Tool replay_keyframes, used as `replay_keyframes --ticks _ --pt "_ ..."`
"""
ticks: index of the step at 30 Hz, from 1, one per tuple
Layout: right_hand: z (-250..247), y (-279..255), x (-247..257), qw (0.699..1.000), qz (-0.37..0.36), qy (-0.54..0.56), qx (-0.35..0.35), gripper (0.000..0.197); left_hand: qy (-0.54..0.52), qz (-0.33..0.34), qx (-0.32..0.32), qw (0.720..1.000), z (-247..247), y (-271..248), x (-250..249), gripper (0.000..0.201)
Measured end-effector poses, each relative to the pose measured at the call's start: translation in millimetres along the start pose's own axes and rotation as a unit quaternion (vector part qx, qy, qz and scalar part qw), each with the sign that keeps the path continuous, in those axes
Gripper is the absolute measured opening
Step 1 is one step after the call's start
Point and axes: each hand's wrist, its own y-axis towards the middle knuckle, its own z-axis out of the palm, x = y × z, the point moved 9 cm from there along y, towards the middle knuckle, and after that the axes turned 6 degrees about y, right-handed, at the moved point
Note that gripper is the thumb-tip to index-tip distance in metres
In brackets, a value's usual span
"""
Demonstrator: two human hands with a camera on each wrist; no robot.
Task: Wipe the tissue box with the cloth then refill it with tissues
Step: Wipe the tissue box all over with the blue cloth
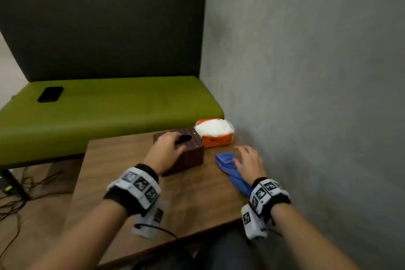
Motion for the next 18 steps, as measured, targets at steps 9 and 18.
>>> replay_keyframes --ticks 9,18 --pt "95 5 -51 0.973 0.051 -0.134 0.182 0.056 0.109 -0.027 -0.014 0.994 93 34 13 0.07" --pt "103 12 -29 0.978 0.041 -0.144 0.144 0.037 0.126 0.001 -0.08 0.989 95 35 34 0.058"
